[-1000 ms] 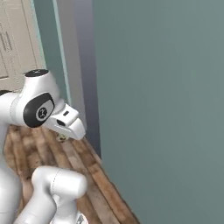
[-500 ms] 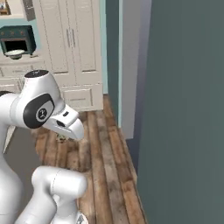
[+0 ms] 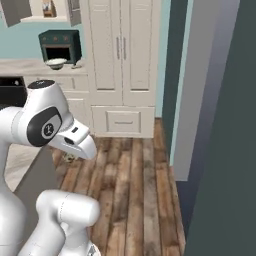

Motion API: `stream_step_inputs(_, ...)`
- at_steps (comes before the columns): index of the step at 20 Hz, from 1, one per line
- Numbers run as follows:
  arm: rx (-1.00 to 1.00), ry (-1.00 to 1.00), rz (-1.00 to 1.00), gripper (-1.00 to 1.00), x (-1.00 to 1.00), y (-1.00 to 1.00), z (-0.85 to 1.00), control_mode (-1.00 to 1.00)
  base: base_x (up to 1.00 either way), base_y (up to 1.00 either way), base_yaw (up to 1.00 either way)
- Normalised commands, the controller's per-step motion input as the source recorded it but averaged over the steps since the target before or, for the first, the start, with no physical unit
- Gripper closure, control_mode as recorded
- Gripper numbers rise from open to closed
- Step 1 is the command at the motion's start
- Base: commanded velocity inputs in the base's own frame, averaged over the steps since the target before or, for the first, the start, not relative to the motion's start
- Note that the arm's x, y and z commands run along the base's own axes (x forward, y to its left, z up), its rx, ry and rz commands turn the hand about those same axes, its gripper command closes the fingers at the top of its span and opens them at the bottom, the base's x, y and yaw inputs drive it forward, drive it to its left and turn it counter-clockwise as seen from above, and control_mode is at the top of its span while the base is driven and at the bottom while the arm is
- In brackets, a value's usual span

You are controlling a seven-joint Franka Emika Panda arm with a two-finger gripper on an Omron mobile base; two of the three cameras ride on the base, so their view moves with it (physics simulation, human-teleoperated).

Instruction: Pick the egg and butter from the fridge and place them by the bowl for mixing.

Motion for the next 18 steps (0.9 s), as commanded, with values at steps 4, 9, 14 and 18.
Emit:
stream_step_inputs(4, 0.0, 0.0, 0.0, 1.0, 0.0, 0.0, 0.0, 1.0, 0.92, 0.0, 0.29)
stream_step_inputs(9, 0.0, 0.0, 0.0, 1.0, 0.0, 0.0, 0.0, 1.0, 0.92, 0.0, 0.29)
stream_step_inputs(14, 0.0, 0.0, 0.0, 1.0, 0.0, 0.0, 0.0, 1.0, 0.92, 0.0, 0.29)
stream_step_inputs(18, 0.0, 0.0, 0.0, 1.0, 0.0, 0.0, 0.0, 1.0, 0.93, 0.0, 0.28)
